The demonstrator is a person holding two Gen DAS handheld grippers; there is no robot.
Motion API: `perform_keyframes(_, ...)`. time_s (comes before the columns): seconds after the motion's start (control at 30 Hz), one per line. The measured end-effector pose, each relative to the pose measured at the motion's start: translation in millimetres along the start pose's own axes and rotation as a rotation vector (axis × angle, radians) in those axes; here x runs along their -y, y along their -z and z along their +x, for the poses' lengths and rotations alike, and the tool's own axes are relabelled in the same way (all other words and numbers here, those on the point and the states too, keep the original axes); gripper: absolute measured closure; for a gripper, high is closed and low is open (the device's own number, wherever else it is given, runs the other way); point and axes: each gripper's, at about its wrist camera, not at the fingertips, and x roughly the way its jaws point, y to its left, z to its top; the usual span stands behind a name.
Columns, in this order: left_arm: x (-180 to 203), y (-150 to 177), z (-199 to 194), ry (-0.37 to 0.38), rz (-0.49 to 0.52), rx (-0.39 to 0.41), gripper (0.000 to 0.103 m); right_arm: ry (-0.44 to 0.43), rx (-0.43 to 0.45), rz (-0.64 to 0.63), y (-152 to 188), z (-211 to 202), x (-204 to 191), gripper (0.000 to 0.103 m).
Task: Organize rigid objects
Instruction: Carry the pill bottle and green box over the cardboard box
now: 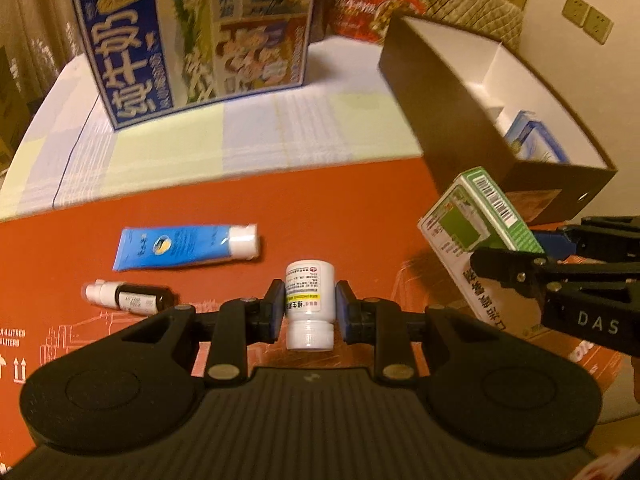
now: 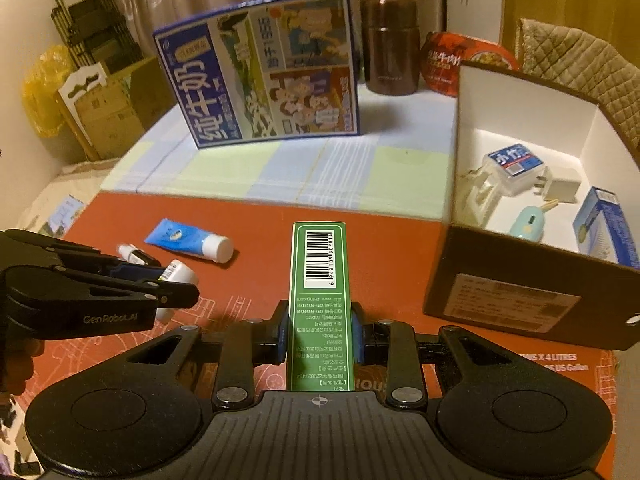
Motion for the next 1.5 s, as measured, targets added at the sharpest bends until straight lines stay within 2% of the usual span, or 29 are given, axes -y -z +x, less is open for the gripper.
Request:
perform_keyframes(0.43, 54, -40, -23, 0.071, 0.079, 0.102, 0.081, -0.003, 0.103, 0.055, -20, -58, 34, 0.077)
perform_keyframes(0.83, 118, -89, -11, 0.128, 0.152, 0.155, 0.081, 0.08, 0.185, 0.113, -47, -89, 101, 0.077)
perform_keyframes(1.13, 157, -126, 19, 0.157, 0.191, 0.143, 0.081, 0.133, 0.212, 0.163, -69, -88, 156, 0.077)
perform_keyframes(1.5, 190, -161, 62, 0.149, 0.236, 0.103, 0.081, 0.168, 0.181, 0.21, -83, -61, 204, 0.077)
